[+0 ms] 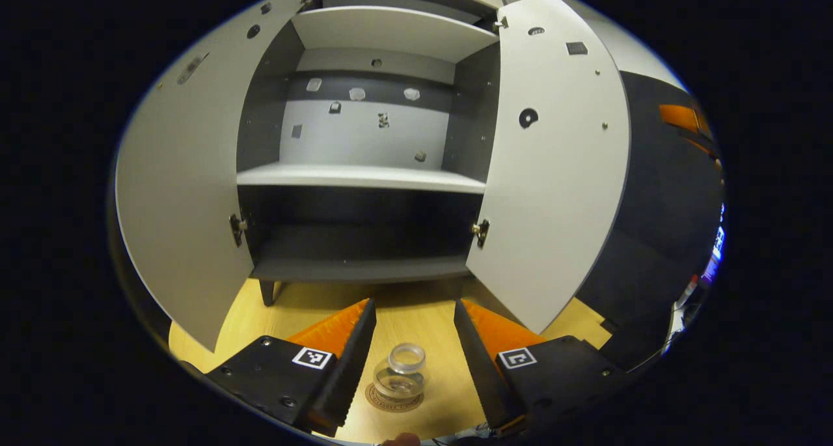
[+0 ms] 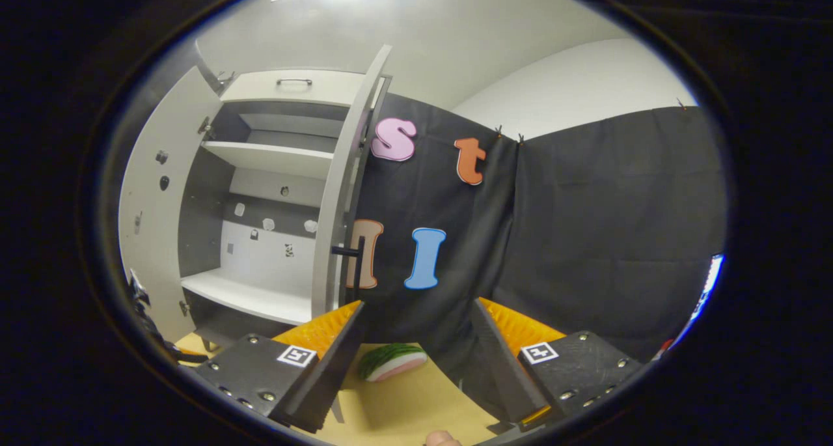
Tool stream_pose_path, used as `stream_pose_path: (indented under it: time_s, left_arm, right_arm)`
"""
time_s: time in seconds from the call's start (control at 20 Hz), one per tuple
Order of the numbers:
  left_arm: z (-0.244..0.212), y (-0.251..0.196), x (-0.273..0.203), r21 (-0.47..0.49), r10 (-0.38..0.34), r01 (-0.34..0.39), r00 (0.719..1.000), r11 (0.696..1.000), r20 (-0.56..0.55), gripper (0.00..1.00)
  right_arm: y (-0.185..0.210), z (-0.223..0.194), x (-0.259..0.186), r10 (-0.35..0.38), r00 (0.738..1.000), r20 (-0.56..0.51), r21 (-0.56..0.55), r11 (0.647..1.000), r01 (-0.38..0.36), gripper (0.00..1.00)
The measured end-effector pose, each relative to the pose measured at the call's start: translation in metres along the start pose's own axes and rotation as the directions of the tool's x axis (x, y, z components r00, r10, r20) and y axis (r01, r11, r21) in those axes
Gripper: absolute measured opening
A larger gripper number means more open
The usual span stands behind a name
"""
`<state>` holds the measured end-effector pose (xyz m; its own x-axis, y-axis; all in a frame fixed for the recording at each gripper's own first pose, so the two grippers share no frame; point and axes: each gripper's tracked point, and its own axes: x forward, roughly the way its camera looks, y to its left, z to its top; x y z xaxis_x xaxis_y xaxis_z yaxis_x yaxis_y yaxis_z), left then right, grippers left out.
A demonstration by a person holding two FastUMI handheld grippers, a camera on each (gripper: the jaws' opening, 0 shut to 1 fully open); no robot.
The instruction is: Grasp the bottle in the cabinet with the left hand and place it on the coaster, then close the right door with the right hand and the left door with the left hand.
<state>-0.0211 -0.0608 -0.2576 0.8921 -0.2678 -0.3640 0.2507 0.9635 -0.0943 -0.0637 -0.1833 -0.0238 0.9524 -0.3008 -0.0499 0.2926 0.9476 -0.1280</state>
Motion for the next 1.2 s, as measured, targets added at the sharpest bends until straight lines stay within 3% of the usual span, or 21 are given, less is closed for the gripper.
stream_pose_path:
  time_s: [0.3, 0.4, 0.45, 0.5, 0.55, 0.65, 0.7, 0.95, 1.0, 1.15, 1.2]
  left_arm:
    - [0.103, -0.005, -0.023, -0.016, 0.019, -0.017, 0.983, 1.0, 0.18, 0.77]
    - [0.131, 0.004, -0.036, -0.021, 0.057, -0.053, 0.974, 0.998, 0.22, 0.82]
    - [0.144, 0.009, -0.042, -0.024, 0.076, -0.073, 0.967, 0.997, 0.244, 0.96]
    - [0.156, 0.014, -0.05, -0.033, 0.095, -0.089, 0.959, 0.995, 0.268, 0.92]
    - [0.166, 0.019, -0.056, -0.045, 0.112, -0.104, 0.952, 0.994, 0.285, 0.96]
    - [0.178, 0.029, -0.068, -0.073, 0.149, -0.133, 0.941, 0.988, 0.303, 0.92]
    - [0.182, 0.035, -0.075, -0.083, 0.167, -0.148, 0.936, 0.985, 0.309, 0.96]
    - [0.187, 0.063, -0.099, -0.07, 0.259, -0.25, 0.908, 0.966, 0.329, 0.95]
    - [0.185, 0.066, -0.103, -0.069, 0.271, -0.263, 0.907, 0.962, 0.324, 0.95]
    - [0.18, 0.07, -0.109, -0.091, 0.293, -0.279, 0.903, 0.956, 0.313, 0.92]
    - [0.179, 0.07, -0.111, -0.099, 0.3, -0.283, 0.901, 0.954, 0.313, 0.96]
  right_arm:
    - [0.005, 0.017, 0.019, 0.029, 0.998, 0.048, 0.023, 0.999, -0.03, 0.97]
    - [0.011, 0.024, 0.03, 0.053, 0.997, 0.064, 0.035, 0.998, -0.055, 0.99]
    - [0.013, 0.028, 0.035, 0.064, 0.995, 0.075, 0.041, 0.997, -0.068, 0.97]
    - [0.017, 0.032, 0.04, 0.077, 0.993, 0.086, 0.046, 0.996, -0.081, 0.99]
    - [0.022, 0.036, 0.044, 0.092, 0.991, 0.095, 0.048, 0.994, -0.097, 0.99]
    - [0.028, 0.04, 0.051, 0.118, 0.988, 0.104, 0.055, 0.991, -0.124, 0.99]
    - [0.031, 0.042, 0.053, 0.128, 0.986, 0.107, 0.062, 0.989, -0.135, 0.99]
    - [0.046, 0.044, 0.063, 0.196, 0.975, 0.102, 0.099, 0.974, -0.206, 0.96]
    - [0.048, 0.044, 0.063, 0.214, 0.971, 0.103, 0.103, 0.969, -0.225, 0.92]
    - [0.063, 0.045, 0.062, 0.293, 0.951, 0.099, 0.114, 0.946, -0.303, 0.95]
    - [0.068, 0.046, 0.061, 0.315, 0.944, 0.101, 0.122, 0.937, -0.327, 0.95]
